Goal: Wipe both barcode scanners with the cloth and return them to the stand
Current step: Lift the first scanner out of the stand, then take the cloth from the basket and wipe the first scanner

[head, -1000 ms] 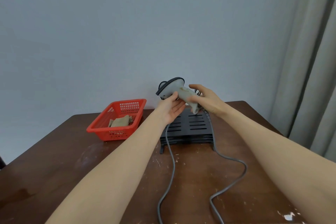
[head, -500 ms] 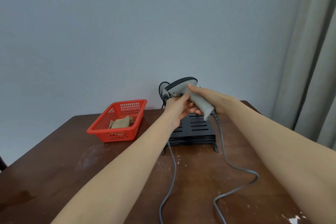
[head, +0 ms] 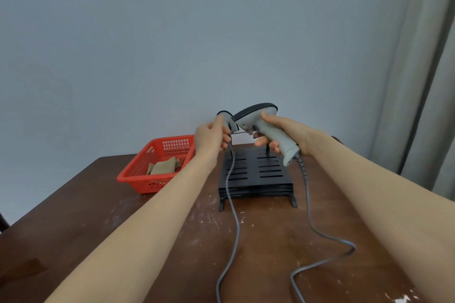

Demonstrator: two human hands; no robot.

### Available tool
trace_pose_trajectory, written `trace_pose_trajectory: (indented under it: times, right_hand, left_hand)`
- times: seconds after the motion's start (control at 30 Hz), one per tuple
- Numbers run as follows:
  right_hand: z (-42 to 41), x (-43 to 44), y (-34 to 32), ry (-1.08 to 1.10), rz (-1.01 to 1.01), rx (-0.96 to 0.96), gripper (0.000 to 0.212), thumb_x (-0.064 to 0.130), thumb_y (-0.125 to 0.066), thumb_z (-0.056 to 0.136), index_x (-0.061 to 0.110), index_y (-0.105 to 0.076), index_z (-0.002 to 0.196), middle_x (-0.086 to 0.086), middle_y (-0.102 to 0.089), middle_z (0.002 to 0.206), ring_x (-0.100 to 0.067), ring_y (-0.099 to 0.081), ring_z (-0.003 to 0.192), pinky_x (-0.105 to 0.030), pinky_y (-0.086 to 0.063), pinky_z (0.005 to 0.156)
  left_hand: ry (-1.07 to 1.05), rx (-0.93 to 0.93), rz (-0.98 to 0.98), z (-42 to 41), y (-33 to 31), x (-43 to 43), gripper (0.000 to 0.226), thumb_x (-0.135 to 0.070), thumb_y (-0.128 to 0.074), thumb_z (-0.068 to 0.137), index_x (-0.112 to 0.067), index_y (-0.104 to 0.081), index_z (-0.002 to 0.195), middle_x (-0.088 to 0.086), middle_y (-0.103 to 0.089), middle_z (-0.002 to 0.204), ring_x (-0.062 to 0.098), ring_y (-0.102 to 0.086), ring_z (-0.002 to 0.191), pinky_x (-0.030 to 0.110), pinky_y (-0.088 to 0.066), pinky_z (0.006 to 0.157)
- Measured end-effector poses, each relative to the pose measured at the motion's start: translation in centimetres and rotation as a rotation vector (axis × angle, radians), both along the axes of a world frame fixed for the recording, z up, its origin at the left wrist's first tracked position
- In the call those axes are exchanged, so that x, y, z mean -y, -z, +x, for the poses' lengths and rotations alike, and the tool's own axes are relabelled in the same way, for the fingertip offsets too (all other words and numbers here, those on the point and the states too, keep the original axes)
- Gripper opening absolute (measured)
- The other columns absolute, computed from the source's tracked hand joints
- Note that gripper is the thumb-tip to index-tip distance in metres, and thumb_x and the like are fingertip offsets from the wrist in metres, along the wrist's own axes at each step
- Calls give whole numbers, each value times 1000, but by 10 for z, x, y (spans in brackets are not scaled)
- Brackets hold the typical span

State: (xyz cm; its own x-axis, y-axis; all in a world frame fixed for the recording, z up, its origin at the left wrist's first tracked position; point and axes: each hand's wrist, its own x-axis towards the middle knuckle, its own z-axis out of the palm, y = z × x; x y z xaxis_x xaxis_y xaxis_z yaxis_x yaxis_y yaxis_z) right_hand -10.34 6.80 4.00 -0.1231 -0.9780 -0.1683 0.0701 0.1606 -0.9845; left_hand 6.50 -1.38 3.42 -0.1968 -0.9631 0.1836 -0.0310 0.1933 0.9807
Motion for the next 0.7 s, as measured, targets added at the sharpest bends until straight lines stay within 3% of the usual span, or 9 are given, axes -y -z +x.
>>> trace_pose_trajectory:
  times: [0.1,0.17,0.47,0.7]
  right_hand:
    - [0,1,4,-6,1,-23,58,57,-53,86,2,-58,103,-7,-70,71,-7,-48,37,-17,-45,37]
    - [1,2,6,-39,1,-19,60,58,-54,83,1,-59,102,-6,-68,68,-7,-49,37,-18,-45,37]
    - [7,5,12,-119,-2,-54,52,57,-52,85,7,-58,98,-4,-57,59,-9,-48,38,-19,-44,37]
    - [11,4,11,-107,37,-125,48,57,-53,85,10,-57,90,-3,-56,57,-8,-48,38,-18,-43,37]
  left_hand:
    - [-40,-260,196,13,-2,14,25,-25,-45,92,-13,-57,74,1,-54,62,10,-44,44,18,-31,38]
    - [-27,-309,264,19,1,21,23,-26,-45,92,-13,-58,78,1,-57,66,10,-46,48,18,-34,40]
    - [37,-256,316,22,14,29,24,-27,-45,94,-13,-61,84,1,-61,74,10,-52,55,17,-41,41]
    - [12,-188,287,20,18,36,33,-34,-37,98,-12,-60,88,4,-64,84,14,-58,68,24,-49,53]
